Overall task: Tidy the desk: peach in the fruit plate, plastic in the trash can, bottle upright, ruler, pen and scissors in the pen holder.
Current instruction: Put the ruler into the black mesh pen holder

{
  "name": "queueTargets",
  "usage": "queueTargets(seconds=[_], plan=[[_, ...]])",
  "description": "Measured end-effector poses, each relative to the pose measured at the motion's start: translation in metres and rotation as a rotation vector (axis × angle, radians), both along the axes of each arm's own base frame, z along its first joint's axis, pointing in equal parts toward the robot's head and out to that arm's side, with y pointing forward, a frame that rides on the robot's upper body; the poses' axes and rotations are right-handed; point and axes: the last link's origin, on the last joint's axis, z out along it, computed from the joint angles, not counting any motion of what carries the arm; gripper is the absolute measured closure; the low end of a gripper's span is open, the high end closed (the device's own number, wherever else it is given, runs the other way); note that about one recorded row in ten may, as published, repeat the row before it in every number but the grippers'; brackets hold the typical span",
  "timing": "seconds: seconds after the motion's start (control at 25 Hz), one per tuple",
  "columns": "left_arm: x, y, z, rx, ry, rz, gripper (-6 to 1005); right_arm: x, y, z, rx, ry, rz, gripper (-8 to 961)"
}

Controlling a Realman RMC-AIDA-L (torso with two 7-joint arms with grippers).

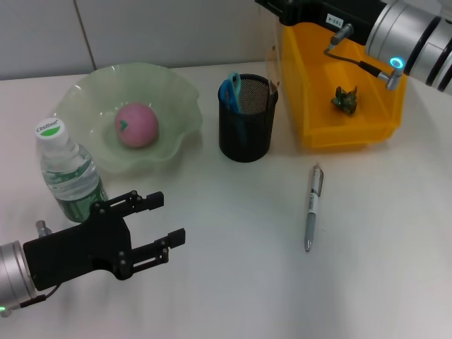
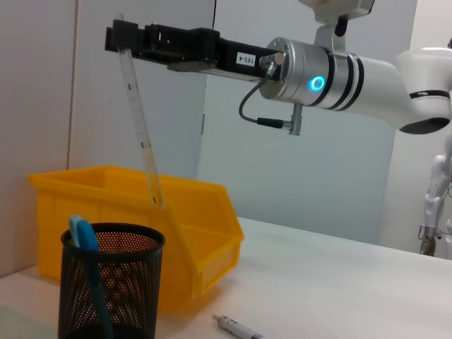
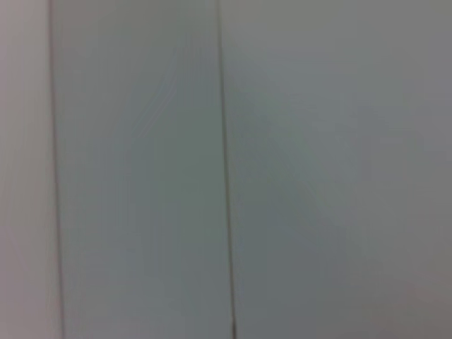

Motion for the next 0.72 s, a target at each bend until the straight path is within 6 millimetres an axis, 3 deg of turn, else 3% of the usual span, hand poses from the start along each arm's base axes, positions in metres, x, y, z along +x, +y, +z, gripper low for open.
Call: queueTargets(seconds=[0.72], plan=[[0.004, 0.004, 0.003, -0.007, -0.021, 0.005, 286, -0.004, 0.012, -0.021, -0.036, -0.004, -0.023, 550]])
